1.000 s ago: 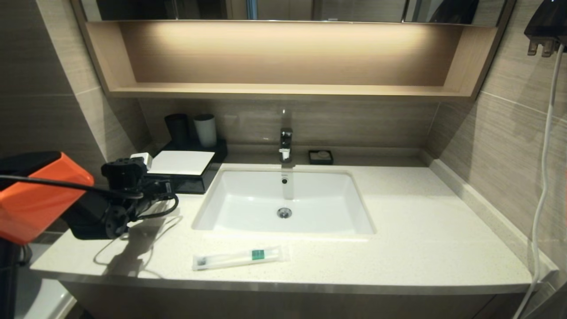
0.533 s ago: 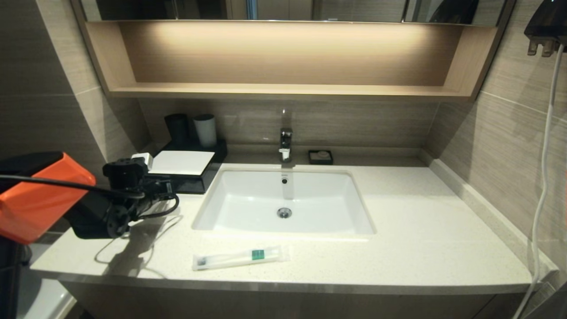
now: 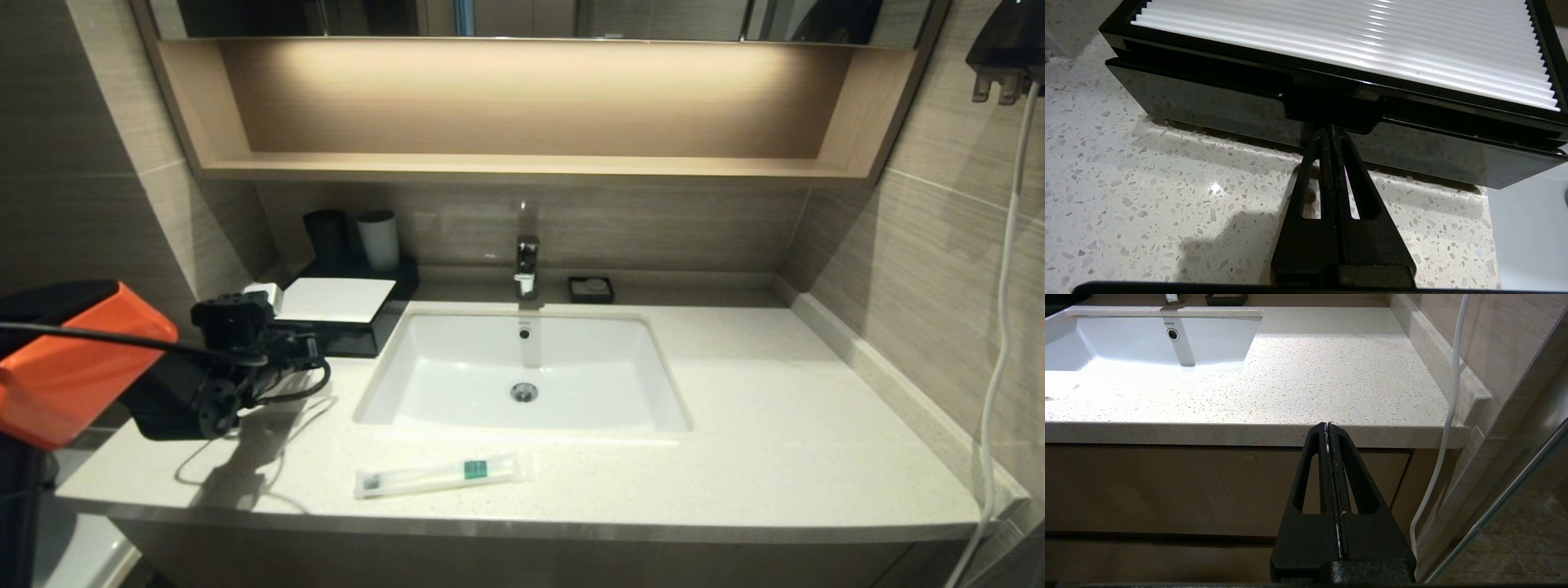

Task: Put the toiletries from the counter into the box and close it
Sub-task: Open the drawer

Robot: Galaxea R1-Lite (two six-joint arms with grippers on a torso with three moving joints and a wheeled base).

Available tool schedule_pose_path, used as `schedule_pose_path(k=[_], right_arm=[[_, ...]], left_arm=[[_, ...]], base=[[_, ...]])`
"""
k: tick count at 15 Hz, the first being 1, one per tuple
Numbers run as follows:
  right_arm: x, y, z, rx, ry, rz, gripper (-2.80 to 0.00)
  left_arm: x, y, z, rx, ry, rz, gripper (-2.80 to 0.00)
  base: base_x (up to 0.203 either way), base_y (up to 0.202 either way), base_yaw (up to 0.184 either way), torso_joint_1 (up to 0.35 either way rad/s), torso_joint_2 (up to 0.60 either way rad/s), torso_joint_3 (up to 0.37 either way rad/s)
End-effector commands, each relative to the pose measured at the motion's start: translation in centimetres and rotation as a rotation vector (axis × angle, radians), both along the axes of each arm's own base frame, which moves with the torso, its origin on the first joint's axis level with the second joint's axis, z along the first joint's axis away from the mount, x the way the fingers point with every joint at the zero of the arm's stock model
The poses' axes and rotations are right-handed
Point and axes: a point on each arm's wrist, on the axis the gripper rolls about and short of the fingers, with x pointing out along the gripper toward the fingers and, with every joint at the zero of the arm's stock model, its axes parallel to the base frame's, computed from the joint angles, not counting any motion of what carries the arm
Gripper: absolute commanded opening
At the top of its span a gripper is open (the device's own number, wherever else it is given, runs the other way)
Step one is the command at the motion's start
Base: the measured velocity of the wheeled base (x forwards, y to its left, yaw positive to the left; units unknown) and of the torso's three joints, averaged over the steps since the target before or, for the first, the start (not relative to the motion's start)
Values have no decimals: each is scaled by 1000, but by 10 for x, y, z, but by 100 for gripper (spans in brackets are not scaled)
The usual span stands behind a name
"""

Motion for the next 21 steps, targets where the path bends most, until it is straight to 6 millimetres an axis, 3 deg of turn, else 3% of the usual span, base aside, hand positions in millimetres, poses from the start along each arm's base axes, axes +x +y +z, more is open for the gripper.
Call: schedule_pose_path(k=[1, 13, 21], right_arm=[[0, 0, 0, 0, 0, 0, -280], [0, 0, 0, 0, 0, 0, -280], [0, 0, 0, 0, 0, 0, -280]], left_arm=[[0, 0, 0, -1, 0, 1, -280], [-4, 0, 8, 3, -57, 3, -280], [-7, 0, 1, 5, -72, 1, -280]], base=[[0, 0, 0, 0, 0, 0], [0, 0, 0, 0, 0, 0], [0, 0, 0, 0, 0, 0]])
